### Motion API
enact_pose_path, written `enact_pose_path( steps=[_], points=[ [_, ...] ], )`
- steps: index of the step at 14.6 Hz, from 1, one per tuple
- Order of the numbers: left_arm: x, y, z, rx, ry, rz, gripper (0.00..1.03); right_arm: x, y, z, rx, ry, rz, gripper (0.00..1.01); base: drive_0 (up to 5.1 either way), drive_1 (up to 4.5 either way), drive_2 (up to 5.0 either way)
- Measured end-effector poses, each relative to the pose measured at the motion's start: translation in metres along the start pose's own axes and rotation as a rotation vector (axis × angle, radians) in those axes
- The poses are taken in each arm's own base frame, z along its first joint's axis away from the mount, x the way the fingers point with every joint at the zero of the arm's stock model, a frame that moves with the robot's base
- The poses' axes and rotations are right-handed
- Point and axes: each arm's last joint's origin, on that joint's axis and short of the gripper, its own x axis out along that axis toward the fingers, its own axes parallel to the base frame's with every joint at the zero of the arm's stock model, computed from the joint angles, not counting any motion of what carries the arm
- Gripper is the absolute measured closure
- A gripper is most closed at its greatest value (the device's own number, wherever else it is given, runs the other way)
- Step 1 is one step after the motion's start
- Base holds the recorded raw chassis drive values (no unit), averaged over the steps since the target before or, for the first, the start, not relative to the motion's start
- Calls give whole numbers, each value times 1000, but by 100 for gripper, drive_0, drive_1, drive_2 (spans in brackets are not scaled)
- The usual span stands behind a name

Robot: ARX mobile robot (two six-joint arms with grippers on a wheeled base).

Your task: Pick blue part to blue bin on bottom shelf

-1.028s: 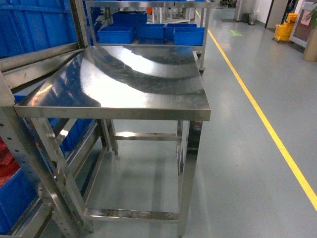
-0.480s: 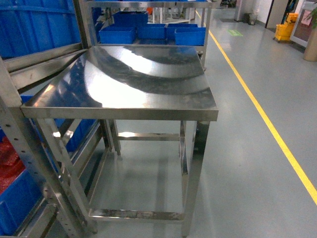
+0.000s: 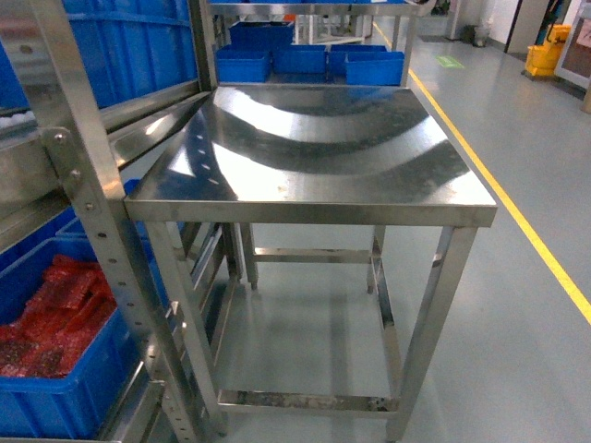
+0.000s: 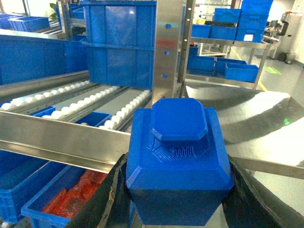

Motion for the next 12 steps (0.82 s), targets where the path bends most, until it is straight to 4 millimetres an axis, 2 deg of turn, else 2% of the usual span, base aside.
enact_pose_path(
  steps=[12],
  points=[
    [0, 0, 0, -1, -2, 0, 59, 0, 0, 0, 0, -1, 0, 3, -446, 222, 222]
  ],
)
